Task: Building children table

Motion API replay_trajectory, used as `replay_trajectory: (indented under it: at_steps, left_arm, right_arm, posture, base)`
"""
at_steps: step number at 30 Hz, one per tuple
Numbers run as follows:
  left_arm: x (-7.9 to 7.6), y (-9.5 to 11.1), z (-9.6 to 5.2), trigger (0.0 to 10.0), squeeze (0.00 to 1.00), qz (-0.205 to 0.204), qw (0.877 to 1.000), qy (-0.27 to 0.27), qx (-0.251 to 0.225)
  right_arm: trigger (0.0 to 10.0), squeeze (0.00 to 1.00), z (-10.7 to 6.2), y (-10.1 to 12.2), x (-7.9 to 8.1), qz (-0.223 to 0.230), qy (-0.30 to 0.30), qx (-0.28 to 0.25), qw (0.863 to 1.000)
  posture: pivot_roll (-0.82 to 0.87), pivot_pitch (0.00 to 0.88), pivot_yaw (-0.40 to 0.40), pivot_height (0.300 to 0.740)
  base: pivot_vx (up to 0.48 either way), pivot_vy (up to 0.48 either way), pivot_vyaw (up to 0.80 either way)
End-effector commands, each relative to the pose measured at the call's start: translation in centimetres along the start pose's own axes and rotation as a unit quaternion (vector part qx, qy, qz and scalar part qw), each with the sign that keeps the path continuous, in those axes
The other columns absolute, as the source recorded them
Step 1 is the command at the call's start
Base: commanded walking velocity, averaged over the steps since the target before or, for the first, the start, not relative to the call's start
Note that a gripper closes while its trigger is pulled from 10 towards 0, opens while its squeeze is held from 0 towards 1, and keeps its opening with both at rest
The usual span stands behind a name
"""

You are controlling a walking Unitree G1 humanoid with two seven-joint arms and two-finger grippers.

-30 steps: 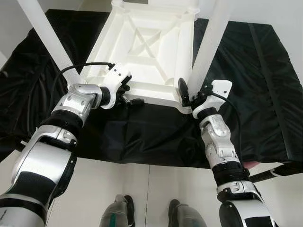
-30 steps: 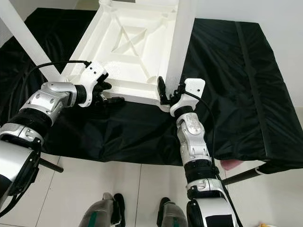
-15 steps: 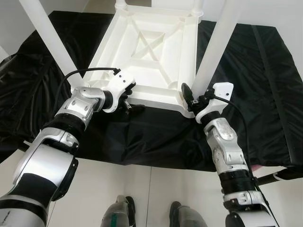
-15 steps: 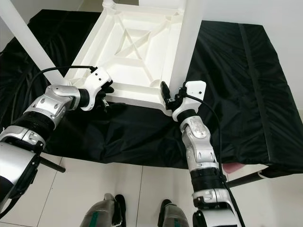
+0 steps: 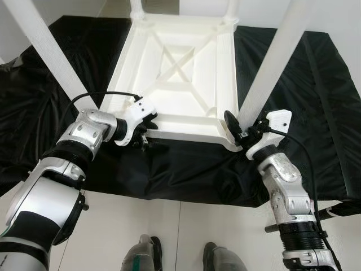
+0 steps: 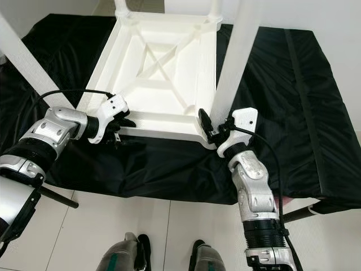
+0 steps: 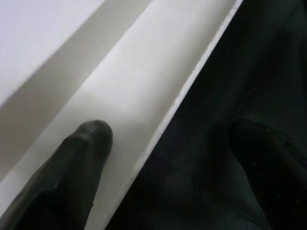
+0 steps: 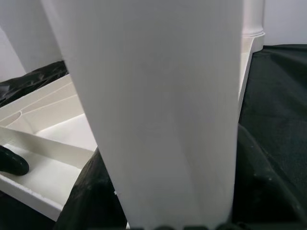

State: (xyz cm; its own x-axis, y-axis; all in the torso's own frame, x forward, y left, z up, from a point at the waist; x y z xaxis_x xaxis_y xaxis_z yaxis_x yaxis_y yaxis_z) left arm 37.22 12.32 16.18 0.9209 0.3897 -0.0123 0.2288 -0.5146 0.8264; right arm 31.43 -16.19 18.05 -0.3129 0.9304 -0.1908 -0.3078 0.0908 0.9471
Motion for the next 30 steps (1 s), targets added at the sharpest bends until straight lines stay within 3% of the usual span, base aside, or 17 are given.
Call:
replay_trajectory:
  at_steps: [1,4,5,11,13,16,17,23,24,25,26,30]
  left_arm:
    - [-0.7,-2.7,0.1,10.0,0.0,-0.039,0.997,-0.046,0.045]
    - [-0.6,-2.6,0.0,10.0,0.0,-0.04,0.997,-0.044,0.042]
    - [-0.6,-2.4,-0.1,10.0,0.0,-0.04,0.998,-0.04,0.036]
    - [0.1,-0.2,-0.5,10.0,0.0,-0.046,0.999,-0.014,-0.02]
    - [0.3,2.2,-1.4,10.0,0.0,-0.056,0.995,-0.011,-0.084]
    - [0.4,2.8,-1.6,10.0,0.0,-0.058,0.993,-0.01,-0.102]
    - [0.1,4.4,-2.3,10.0,0.0,-0.051,0.989,-0.016,-0.138]
    - [-1.7,7.6,-3.9,10.0,0.0,-0.004,0.98,-0.042,-0.193]
    - [-1.8,7.7,-4.0,10.0,0.0,0.0,0.98,-0.042,-0.195]
    - [-1.8,7.7,-4.0,10.0,0.0,0.0,0.98,-0.042,-0.195]
    - [-1.9,7.9,-4.1,10.0,0.0,0.003,0.98,-0.041,-0.196]
    - [-1.9,8.0,-4.2,10.0,0.0,0.005,0.98,-0.026,-0.199]
  right_arm:
    - [4.3,0.0,-0.6,-1.1,-1.0,-0.004,-0.003,0.029,1.0]
    - [4.3,0.0,-0.6,-1.1,-1.3,-0.011,-0.007,0.032,0.999]
    - [10.0,0.0,-0.5,-1.0,-1.6,-0.012,-0.012,0.032,0.999]
    - [10.0,0.0,0.1,-0.1,-1.9,-0.005,-0.026,0.011,1.0]
    - [10.0,0.0,0.6,0.7,-2.2,-0.003,-0.038,-0.014,0.999]
    - [10.0,0.0,0.7,1.0,-2.3,-0.003,-0.041,-0.022,0.999]
    - [10.0,0.0,1.0,1.8,-2.3,0.004,-0.037,-0.044,0.998]
    - [10.0,0.0,1.7,3.0,-1.8,0.03,0.009,-0.079,0.996]
    - [10.0,0.89,1.7,3.0,-1.8,0.032,0.014,-0.079,0.996]
    - [10.0,0.89,1.7,3.0,-1.8,0.032,0.014,-0.079,0.996]
    - [10.0,1.0,1.7,3.0,-1.7,0.033,0.018,-0.079,0.996]
    - [10.0,1.0,1.8,3.2,-1.4,0.042,0.024,-0.09,0.995]
  posture:
    - [0.03,0.138,0.088,0.74]
    - [0.03,0.138,0.088,0.74]
    - [0.03,0.138,0.088,0.74]
    - [0.03,0.133,0.081,0.74]
    - [0.03,0.133,0.075,0.74]
    - [0.03,0.133,0.075,0.74]
    - [0.04,0.134,0.067,0.74]
    - [0.05,0.134,0.052,0.74]
    - [0.05,0.134,0.052,0.74]
    - [0.05,0.134,0.052,0.74]
    - [0.05,0.135,0.05,0.74]
    - [0.05,0.137,0.047,0.74]
  base:
    - [0.0,0.0,0.0]
    - [0.0,0.0,0.0]
    - [0.0,0.0,0.0]
    - [0.0,0.0,0.0]
    - [0.0,0.0,0.0]
    - [0.0,0.0,0.0]
    - [0.0,0.0,0.0]
    - [0.0,0.0,0.0]
    - [0.0,0.0,0.0]
    - [0.0,0.0,0.0]
    - [0.0,0.0,0.0]
    - [0.0,0.0,0.0]
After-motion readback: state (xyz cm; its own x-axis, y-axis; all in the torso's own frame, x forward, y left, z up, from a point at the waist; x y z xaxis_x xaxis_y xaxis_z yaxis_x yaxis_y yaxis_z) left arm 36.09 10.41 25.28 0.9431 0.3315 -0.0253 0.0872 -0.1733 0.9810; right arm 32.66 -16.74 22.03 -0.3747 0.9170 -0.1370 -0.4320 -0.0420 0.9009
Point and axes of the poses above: a point about 5 cm out from each wrist's last joint towards the gripper, its own z axis pointing out of the wrist towards the gripper, its own y axis along the axis of the wrist's last joint, x = y × z, the point moved 1 cm from there along z, pointing out of the wrist towards the gripper, and after that the axes turned 7 degrees about -z, right-handed, at the moved point
